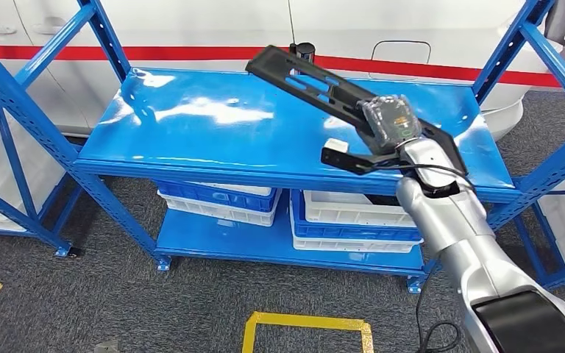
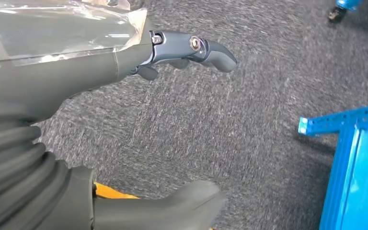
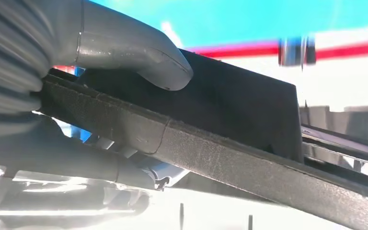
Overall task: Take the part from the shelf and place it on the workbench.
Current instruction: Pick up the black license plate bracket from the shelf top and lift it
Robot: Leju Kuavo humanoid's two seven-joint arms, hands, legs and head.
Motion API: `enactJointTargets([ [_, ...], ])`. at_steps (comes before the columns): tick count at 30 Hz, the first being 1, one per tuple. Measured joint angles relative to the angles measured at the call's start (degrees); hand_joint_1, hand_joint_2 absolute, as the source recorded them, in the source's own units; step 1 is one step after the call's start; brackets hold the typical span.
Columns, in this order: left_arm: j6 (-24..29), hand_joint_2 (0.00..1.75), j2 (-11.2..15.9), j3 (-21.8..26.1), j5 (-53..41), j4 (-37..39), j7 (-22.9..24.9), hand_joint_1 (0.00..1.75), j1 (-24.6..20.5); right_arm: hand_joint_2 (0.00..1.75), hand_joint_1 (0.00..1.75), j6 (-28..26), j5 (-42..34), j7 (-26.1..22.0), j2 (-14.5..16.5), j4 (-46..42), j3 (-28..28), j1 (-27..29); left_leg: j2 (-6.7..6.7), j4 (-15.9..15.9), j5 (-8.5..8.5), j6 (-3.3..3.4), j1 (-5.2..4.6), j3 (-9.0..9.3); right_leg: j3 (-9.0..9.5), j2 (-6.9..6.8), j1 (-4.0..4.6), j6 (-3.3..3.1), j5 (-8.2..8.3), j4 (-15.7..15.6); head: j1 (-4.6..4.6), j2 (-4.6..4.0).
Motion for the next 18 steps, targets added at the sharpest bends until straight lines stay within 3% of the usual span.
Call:
enactJointTargets([
  [5,0.95,1.75,-0.15,1.29,-0.19,0.0,1.73,0.0,-0.04,1.75,1.75,0.35,-1.75,-0.19,-3.29,-11.18,-1.63,2.88,0.08,0.0,0.0,0.0,-0.04,0.0,-0.01,0.01,-0.01,0.0,0.0,-0.02,0.01,0.0],
  [11,-0.46,1.75,-0.15,1.4,-1.25,0.0,5.95,0.0,-0.04,1.75,1.75,0.95,-6.18,-1.29,-5.93,-22.71,-4.37,10.19,-0.02,0.01,-0.01,0.01,-0.05,-0.01,0.0,-0.01,-0.02,0.01,0.01,-0.04,0.0,0.0],
  [16,-0.51,1.75,-0.03,1.38,-3.04,0.0,9.65,0.0,-0.05,1.75,1.75,1.26,-8.52,-2.08,-7.46,-27.46,-6.75,15.56,-0.09,0.34,-0.17,0.41,-0.28,-0.18,0.03,0.02,-0.38,0.39,0.22,-0.28,-0.02,0.0],
  [18,-0.48,1.75,0.0,1.35,-3.59,0.0,10.35,0.0,-0.06,1.75,1.75,1.19,-9.13,-2.31,-8.1,-28.5,-7.69,17.4,-0.01,-0.33,0.42,0.89,-0.11,0.01,-0.03,0.02,-0.3,0.76,0.28,-0.31,-0.03,0.0],
])
